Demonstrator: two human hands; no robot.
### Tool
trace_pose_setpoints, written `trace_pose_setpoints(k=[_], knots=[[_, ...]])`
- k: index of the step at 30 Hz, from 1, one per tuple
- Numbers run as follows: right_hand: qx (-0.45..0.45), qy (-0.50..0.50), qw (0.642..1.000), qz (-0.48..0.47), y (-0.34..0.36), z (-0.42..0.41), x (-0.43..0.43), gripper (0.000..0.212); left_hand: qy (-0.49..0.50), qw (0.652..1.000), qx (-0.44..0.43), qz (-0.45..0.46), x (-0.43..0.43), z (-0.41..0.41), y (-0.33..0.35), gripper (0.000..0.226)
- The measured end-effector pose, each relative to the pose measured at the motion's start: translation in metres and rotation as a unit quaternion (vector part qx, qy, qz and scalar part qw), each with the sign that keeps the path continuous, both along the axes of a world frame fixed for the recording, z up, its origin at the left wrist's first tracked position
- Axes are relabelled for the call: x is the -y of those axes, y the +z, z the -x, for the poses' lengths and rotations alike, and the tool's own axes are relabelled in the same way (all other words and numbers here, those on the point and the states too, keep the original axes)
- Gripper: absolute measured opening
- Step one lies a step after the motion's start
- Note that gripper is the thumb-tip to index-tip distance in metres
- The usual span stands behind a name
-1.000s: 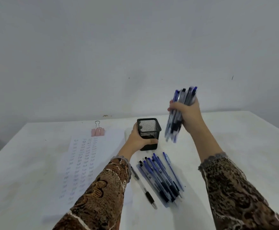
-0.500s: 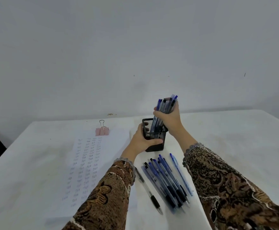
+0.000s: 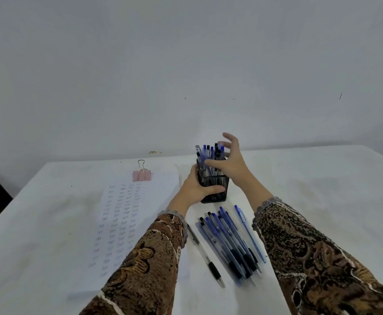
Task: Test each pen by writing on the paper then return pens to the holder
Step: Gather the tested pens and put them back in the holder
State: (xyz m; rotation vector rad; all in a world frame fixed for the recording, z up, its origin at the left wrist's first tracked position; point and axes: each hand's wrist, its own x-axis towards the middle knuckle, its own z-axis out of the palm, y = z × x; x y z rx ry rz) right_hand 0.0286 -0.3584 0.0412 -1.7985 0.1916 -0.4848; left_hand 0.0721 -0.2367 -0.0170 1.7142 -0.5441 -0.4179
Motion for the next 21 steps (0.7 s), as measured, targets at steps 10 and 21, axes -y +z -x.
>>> trace_pose_setpoints(k=[10,21], knots=[[0.014,-0.131,0.99,0.056,0.025,0.018,-0.013,0.035,0.004,1.0,-0.001,-0.027,0.0,0.001,0.005,0.084],[-0.465,-0.077,0.838,0.275,-0.026,0.11,-0.041,0.088,-0.003,0.999,-0.01,-0.053,-0.002,0.005,0.009,0.089]])
